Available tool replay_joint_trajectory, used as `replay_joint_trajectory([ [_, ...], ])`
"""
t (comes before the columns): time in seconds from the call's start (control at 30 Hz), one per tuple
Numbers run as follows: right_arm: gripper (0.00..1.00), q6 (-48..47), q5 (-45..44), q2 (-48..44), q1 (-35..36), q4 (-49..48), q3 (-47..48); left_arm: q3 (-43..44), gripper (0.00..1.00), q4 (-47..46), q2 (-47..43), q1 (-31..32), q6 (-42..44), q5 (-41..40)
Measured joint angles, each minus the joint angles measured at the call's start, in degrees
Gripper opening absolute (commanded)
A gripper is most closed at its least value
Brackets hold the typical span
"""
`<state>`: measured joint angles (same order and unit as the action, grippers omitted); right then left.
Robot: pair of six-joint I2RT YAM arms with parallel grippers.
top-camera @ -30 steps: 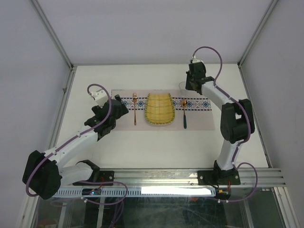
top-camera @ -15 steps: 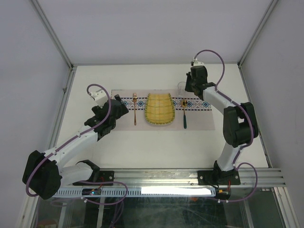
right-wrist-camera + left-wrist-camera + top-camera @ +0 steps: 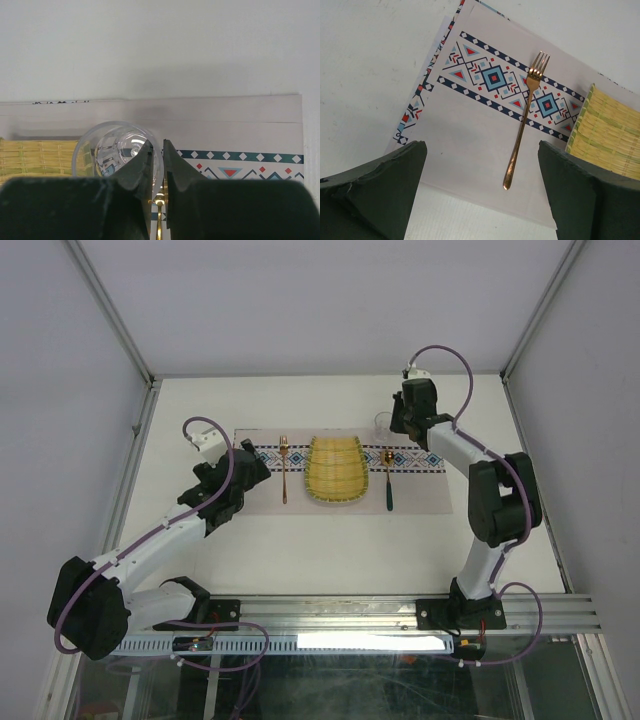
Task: Set the dinner table for one person
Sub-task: Place the cup on the napkin.
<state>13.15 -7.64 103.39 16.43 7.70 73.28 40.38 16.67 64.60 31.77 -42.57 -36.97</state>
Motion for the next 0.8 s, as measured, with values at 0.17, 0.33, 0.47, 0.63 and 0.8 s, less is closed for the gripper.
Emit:
replay_joint_trajectory([
  [0.17, 0.0, -0.2, 0.0, 1.8, -0.4, -0.2, 0.0, 0.0, 0.99, 0.0, 0.5, 0.0, 0.0, 0.0],
  [0.33, 0.0, -0.6, 0.0, 3.6, -0.7, -0.1, 0.3, 0.0, 0.99, 0.0, 1.3, 0.0, 0.0, 0.0],
  [0.47, 0.0, -0.9, 0.0, 4.1, -0.9, -0.2, 0.7, 0.0, 0.99, 0.0, 1.7, 0.0, 0.0, 0.0],
  [0.63, 0.0, -1.2, 0.0, 4.3, -1.2, -0.1, 1.7, 0.0, 0.99, -0.1, 1.8, 0.0, 0.0, 0.0],
  [0.8, 0.0, -1.3, 0.0, 4.8, -1.4, -0.2, 2.3, 0.0, 0.99, -0.1, 1.9, 0.0, 0.0, -0.1],
])
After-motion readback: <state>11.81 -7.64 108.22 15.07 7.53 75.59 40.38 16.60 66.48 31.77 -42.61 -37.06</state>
